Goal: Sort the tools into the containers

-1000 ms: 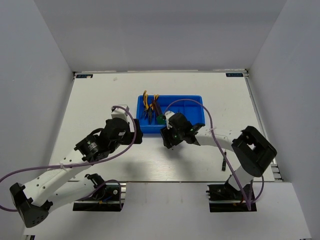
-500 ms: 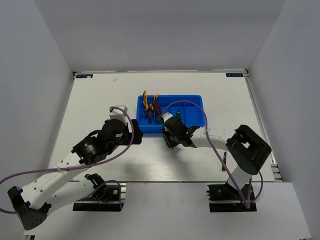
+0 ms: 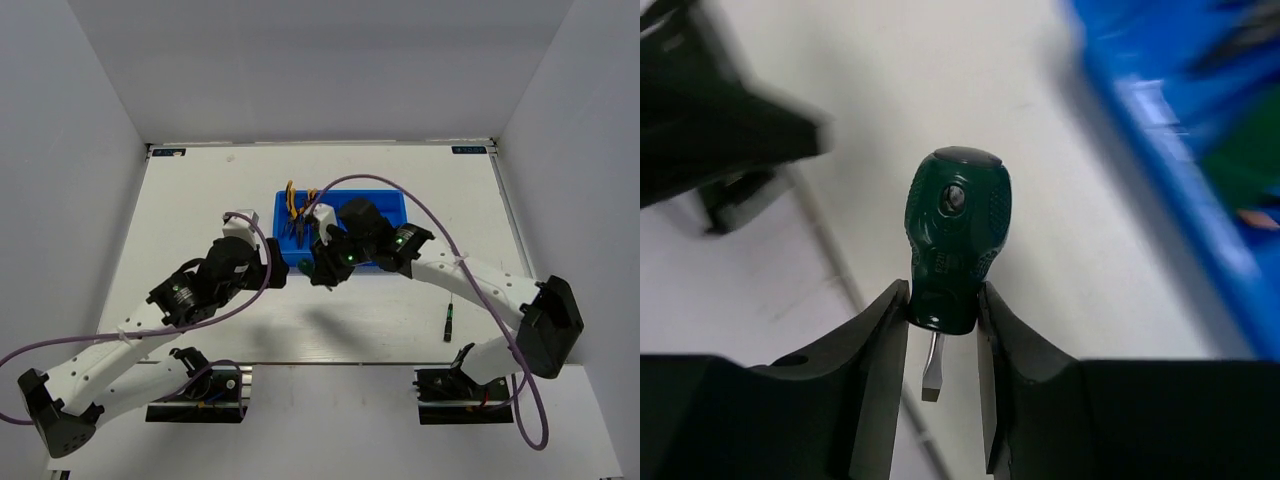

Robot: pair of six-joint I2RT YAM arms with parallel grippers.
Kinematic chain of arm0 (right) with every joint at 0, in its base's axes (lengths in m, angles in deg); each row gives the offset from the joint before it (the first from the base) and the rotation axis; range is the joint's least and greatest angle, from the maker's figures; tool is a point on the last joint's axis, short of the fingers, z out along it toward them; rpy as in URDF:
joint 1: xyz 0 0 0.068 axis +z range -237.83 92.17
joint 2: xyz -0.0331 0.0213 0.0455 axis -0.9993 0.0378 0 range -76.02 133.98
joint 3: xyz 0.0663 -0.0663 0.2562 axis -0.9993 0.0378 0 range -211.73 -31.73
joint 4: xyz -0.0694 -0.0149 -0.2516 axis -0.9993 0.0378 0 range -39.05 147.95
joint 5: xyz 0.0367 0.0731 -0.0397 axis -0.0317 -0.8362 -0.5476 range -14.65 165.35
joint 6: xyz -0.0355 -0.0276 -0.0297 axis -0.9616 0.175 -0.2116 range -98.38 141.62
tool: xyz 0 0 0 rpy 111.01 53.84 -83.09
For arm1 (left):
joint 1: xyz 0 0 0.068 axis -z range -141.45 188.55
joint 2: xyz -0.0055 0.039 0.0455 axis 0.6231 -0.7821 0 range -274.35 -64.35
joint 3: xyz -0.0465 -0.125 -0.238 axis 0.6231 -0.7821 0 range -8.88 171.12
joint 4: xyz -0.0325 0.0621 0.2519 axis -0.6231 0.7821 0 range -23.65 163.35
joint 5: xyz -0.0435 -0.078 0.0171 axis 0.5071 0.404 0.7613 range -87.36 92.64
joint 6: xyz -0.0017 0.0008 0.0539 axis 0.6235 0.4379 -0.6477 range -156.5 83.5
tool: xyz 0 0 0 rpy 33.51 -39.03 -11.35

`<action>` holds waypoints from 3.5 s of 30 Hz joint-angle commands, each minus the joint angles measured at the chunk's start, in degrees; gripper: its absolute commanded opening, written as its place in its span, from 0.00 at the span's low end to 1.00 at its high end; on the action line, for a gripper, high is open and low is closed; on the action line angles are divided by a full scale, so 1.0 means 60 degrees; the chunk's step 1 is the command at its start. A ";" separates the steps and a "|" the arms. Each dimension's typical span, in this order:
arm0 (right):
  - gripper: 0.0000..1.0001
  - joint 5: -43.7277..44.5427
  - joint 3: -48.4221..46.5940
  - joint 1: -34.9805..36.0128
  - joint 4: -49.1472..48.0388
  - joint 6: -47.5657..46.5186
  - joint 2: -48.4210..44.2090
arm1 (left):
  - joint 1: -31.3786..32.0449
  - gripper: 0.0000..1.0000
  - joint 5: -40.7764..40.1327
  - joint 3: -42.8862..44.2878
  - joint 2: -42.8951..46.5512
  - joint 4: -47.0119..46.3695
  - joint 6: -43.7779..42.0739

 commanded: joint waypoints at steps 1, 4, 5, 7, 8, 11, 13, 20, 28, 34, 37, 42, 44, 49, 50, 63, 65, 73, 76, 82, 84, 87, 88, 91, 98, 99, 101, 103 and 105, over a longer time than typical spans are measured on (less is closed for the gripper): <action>0.00 0.3369 -0.0405 -0.0500 0.0387 0.0130 -0.0186 | -0.0023 1.00 0.0208 0.0275 0.0014 -0.0236 -0.0012; 0.00 0.5450 -0.0229 -0.0779 -0.0287 0.0205 0.0077 | -0.0023 1.00 0.0208 0.0174 0.0014 -0.0236 -0.0012; 0.00 0.5614 -0.0243 -0.0954 -0.0375 0.0147 0.0165 | -0.0023 1.00 0.0208 0.0071 0.0014 -0.0323 -0.0012; 0.00 0.5777 -0.0477 -0.1131 -0.0435 -0.0058 0.0689 | -0.0023 1.00 0.0309 -0.0046 0.0014 -0.0411 -0.0012; 0.00 0.5792 -0.0608 -0.1131 -0.0377 -0.0045 0.0838 | -0.0023 1.00 0.0397 -0.0163 0.0014 -0.0412 -0.0012; 0.00 0.5661 -0.0844 -0.1350 -0.0536 -0.0191 0.1337 | -0.0023 1.00 0.0398 -0.0252 0.0014 -0.0500 -0.0012; 0.00 0.5631 -0.0975 -0.1439 -0.0611 -0.0250 0.1790 | -0.0023 1.00 0.0485 -0.0339 0.0102 -0.0500 0.0076; 0.00 0.6041 -0.1313 -0.1820 -0.0640 -0.0059 0.2538 | -0.0023 1.00 0.0486 -0.0427 0.0278 -0.0500 0.0076; 0.69 0.5676 -0.1606 -0.2084 -0.0274 -0.0147 0.2686 | -0.0023 1.00 0.0486 -0.0516 0.0278 -0.0588 -0.0012; 0.69 0.4974 -0.1372 -0.2244 -0.0375 -0.0527 0.1810 | -0.0023 1.00 0.0704 -0.0808 0.0191 -0.0865 -0.0012; 0.24 0.4621 -0.0904 -0.2434 -0.0639 -0.0777 0.0813 | -0.0023 1.00 0.0910 -0.0896 0.0001 -0.1070 -0.0012; 0.00 0.5115 -0.0013 -0.2903 -0.0654 -0.0894 -0.0989 | -0.0023 0.49 0.1013 -0.0897 -0.0191 -0.1421 -0.0217; 0.00 0.6020 0.0093 -0.3370 -0.0422 -0.1158 -0.1561 | -0.0023 0.29 0.1101 -0.0897 -0.0278 -0.1422 -0.0305; 0.26 0.6598 0.0781 -0.4806 0.1302 -0.0765 -0.2119 | -0.0023 0.71 0.1014 -0.0589 -0.0381 -0.1320 -0.0525; 0.29 0.6394 0.0840 -0.5011 0.1555 -0.0675 -0.2061 | -0.0023 0.82 0.1013 -0.0488 -0.0381 -0.1320 -0.0525; 0.53 0.3159 0.1295 -0.7577 0.4865 -0.0336 -0.0933 | -0.0023 0.98 0.1613 -0.0384 0.0219 -0.1407 -0.1111; 0.53 0.3126 0.1236 -0.7591 0.5160 -0.0512 -0.0860 | -0.0023 0.98 0.1701 -0.0471 0.0219 -0.1509 -0.1212; 0.48 0.3154 0.2215 -0.7650 0.5704 -0.0558 -0.0347 | -0.0023 0.98 0.2185 -0.0575 0.0132 -0.1935 -0.1316; 0.50 0.3184 0.2567 -0.7811 0.5470 -0.0367 -0.0156 | -0.0023 0.98 0.2272 -0.0662 0.0132 -0.2023 -0.1316; 0.50 0.3360 0.2788 -0.8118 0.5161 -0.0250 0.0312 | -0.0023 0.98 0.2273 -0.0749 0.0044 -0.2111 -0.1316; 0.50 0.3287 0.2701 -0.8235 0.5191 -0.0148 0.0516 | -0.0023 0.98 0.2273 -0.0750 0.0044 -0.2111 -0.1316; 0.50 0.3375 0.2540 -0.8338 0.5278 0.0028 0.0897 | -0.0023 0.98 0.2273 -0.0750 0.0044 -0.2111 -0.1316; 0.50 0.3621 0.2482 -0.8411 0.5293 0.0043 0.0956 | -0.0023 0.98 0.2273 -0.0750 0.0044 -0.2111 -0.1316; 0.50 0.3609 0.2364 -0.8499 0.5337 0.0131 0.1352 | -0.0023 0.98 0.2273 -0.0750 0.0044 -0.2111 -0.1316; 0.44 0.3757 0.2217 -0.8587 0.5234 0.0336 0.1967 | -0.0023 0.98 0.2273 -0.0750 0.0132 -0.2111 -0.1316; 0.42 0.3756 0.2203 -0.8587 0.5234 0.0365 0.2026 | -0.0023 0.98 0.2273 -0.0750 0.0132 -0.2111 -0.1316; 0.37 0.3741 0.2174 -0.8587 0.5234 0.0424 0.2246 | -0.0023 0.98 0.2273 -0.0750 0.0132 -0.2024 -0.1316; 0.35 0.3799 0.2159 -0.8573 0.5205 0.0483 0.2377 | -0.0023 0.98 0.2273 -0.0750 0.0132 -0.2023 -0.1316; 0.29 0.3800 0.2188 -0.8880 0.5191 0.0512 0.2480 | -0.0023 0.98 0.2273 -0.0750 0.0132 -0.2023 -0.1316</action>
